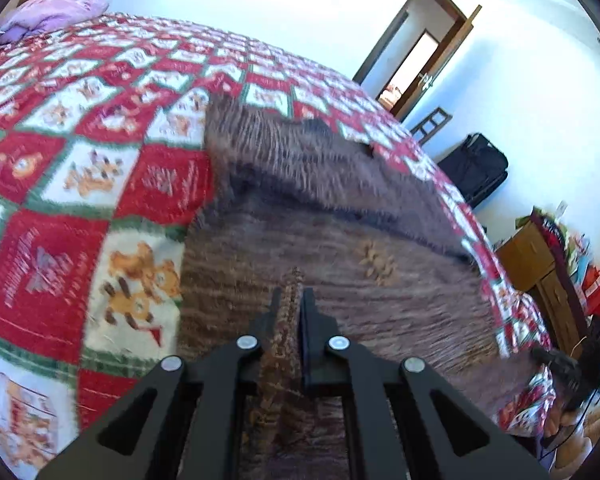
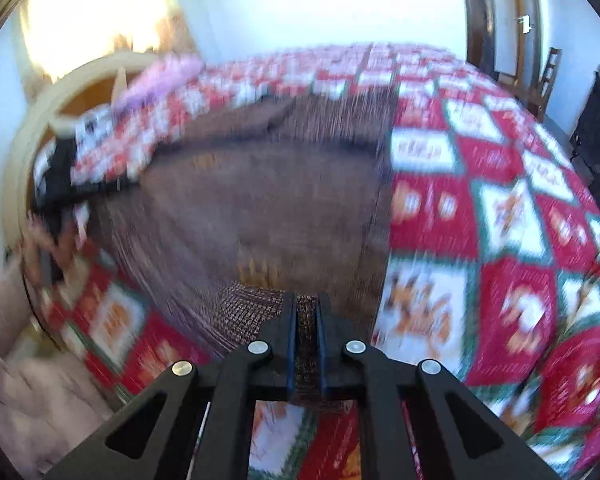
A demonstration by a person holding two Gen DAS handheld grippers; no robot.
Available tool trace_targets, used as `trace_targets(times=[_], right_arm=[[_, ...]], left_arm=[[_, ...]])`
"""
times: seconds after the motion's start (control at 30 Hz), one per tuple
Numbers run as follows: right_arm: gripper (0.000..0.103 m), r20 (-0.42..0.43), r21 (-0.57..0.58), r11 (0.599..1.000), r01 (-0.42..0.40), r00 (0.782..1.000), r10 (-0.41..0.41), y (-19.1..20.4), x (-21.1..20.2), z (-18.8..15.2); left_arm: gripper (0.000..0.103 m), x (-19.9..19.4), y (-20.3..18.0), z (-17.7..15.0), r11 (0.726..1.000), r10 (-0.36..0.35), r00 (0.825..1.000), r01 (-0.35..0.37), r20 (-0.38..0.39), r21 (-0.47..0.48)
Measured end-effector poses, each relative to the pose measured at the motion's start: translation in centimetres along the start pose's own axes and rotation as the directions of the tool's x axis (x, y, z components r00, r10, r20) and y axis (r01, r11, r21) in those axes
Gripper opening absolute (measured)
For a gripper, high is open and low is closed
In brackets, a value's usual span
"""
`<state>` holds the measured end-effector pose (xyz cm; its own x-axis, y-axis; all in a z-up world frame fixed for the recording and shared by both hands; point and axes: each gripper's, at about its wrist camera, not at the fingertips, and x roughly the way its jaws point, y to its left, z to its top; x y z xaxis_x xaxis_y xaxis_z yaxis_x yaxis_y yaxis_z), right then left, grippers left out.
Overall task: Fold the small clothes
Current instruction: 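Lift the hem with both grippers and fold it over toward the collar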
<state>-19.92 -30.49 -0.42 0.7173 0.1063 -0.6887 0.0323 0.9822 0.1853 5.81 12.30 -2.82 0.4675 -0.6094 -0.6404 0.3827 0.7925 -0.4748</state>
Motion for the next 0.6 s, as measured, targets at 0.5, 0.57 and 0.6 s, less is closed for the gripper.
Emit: trace_targets(times=[0.5, 0.57, 0.6], right_arm=[[0.008, 0.107, -0.171, 0.965, 0.199, 0.977, -0.183, 1.2, 3.9, 11.0], [0.008, 0.076, -0.179, 0.965, 0.194, 0.98, -0.183, 1.1, 5.0, 11.0], [0.008, 0.062, -0.188, 0.961, 0.201, 0.979, -0.192, 1.1, 5.6, 10.8]], left_arm=[[0.007, 0.0, 0.0, 6.3, 0.987, 0.155, 0.982, -0.159, 0.107, 0.031], [0.007, 0.5, 0.6, 6.3, 0.989, 0.142, 0.987, -0.145, 0.082, 0.037], [0.007, 0.6, 0.8, 6.1, 0.99, 0.134, 0.989, -0.137, 0.07, 0.038]])
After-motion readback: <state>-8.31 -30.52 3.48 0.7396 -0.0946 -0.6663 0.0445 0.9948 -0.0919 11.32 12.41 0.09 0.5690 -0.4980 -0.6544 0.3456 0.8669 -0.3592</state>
